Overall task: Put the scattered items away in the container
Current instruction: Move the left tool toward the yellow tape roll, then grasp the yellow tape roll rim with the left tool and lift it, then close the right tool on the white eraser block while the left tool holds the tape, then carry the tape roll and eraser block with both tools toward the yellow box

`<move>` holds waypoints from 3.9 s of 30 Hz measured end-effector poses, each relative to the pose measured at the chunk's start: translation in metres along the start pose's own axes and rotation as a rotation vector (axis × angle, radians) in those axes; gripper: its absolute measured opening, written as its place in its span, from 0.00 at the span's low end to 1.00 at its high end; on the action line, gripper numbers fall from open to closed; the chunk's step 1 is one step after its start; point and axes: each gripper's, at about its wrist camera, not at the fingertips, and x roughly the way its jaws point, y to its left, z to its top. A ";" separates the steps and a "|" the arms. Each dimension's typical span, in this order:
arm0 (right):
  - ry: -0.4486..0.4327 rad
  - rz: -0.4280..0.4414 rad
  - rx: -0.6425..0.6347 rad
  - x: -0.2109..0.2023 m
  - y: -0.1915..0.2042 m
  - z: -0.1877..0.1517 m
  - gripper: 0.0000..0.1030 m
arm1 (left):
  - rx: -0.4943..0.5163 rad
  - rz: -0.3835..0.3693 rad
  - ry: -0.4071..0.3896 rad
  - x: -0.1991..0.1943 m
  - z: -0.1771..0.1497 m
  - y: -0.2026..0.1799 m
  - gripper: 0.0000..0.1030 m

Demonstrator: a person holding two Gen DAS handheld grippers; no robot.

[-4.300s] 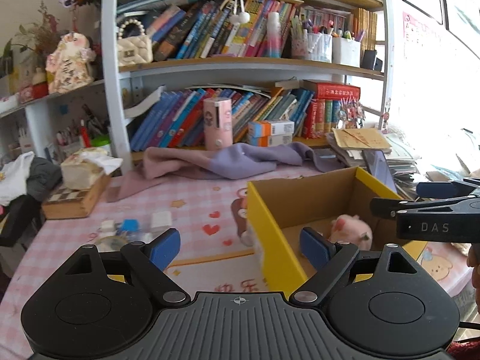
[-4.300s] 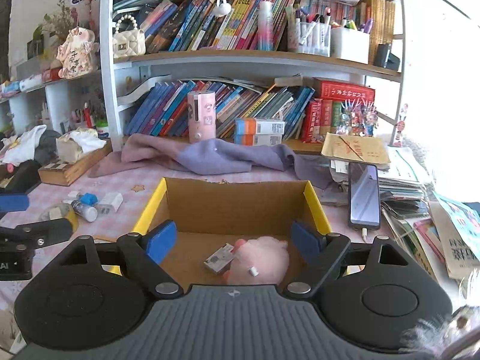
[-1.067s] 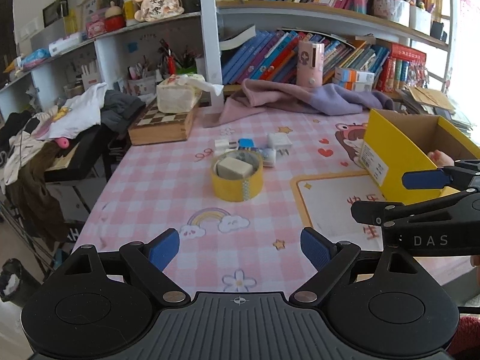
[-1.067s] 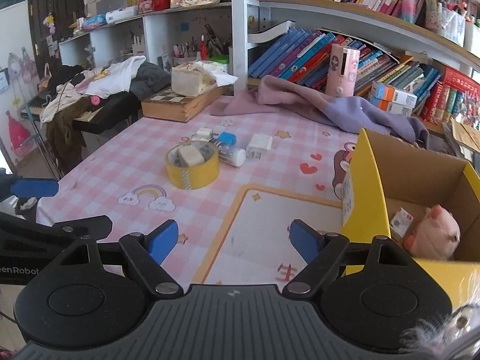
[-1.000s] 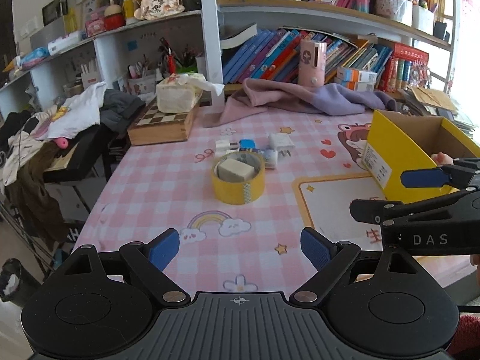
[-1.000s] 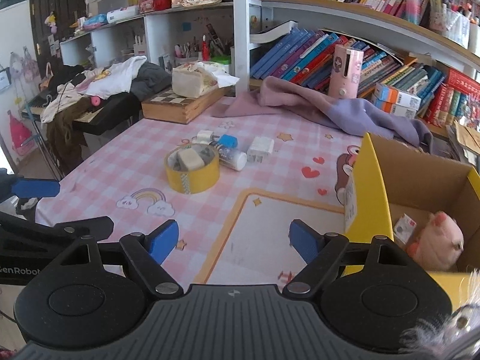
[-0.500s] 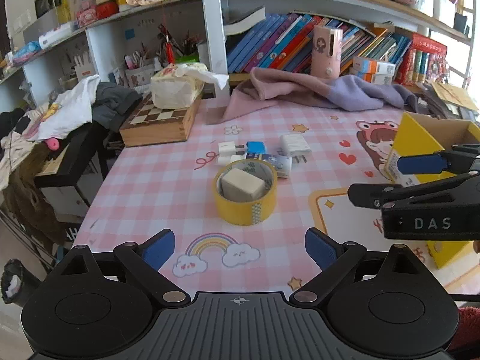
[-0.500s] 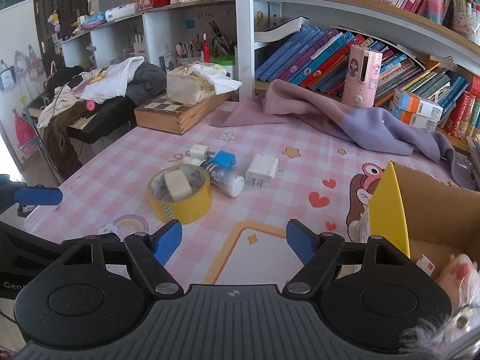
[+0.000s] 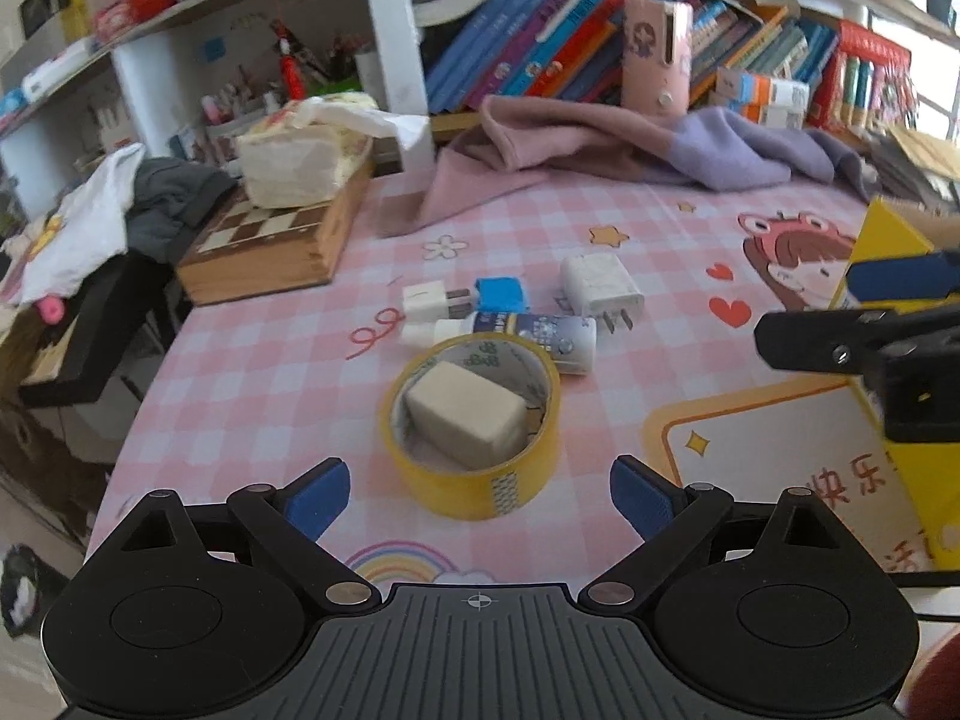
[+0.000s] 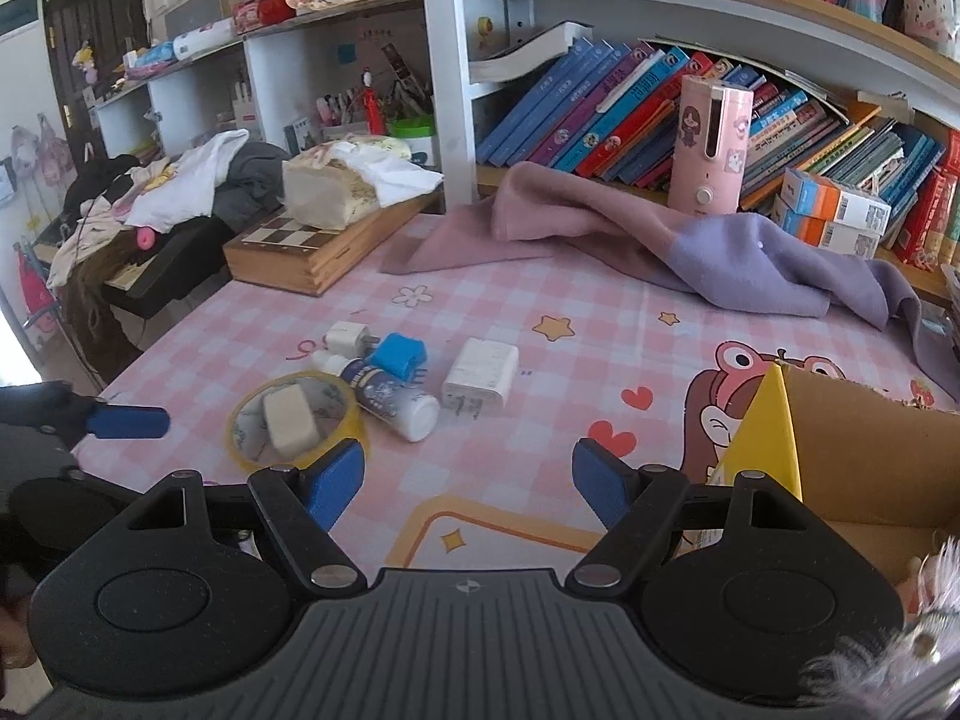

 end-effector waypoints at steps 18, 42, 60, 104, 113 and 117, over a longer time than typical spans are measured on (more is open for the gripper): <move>0.045 -0.006 0.008 0.021 -0.013 0.005 0.74 | -0.071 -0.029 0.007 0.064 0.017 0.009 0.93; 0.103 0.112 -0.160 0.037 0.028 0.002 0.74 | -0.258 -0.024 -0.170 -0.027 0.026 0.053 0.84; 0.177 0.263 -0.231 0.103 0.080 0.021 0.61 | -0.347 0.118 -0.143 -0.066 -0.001 0.079 0.84; 0.021 0.219 -0.128 -0.023 0.084 0.000 0.26 | -0.278 0.052 -0.272 -0.150 -0.041 0.070 0.84; -0.004 0.173 -0.102 -0.059 0.098 -0.025 0.25 | -0.267 0.030 -0.278 -0.177 -0.074 0.067 0.84; -0.001 0.161 -0.097 -0.078 0.107 -0.044 0.25 | -0.260 0.014 -0.280 -0.193 -0.093 0.065 0.84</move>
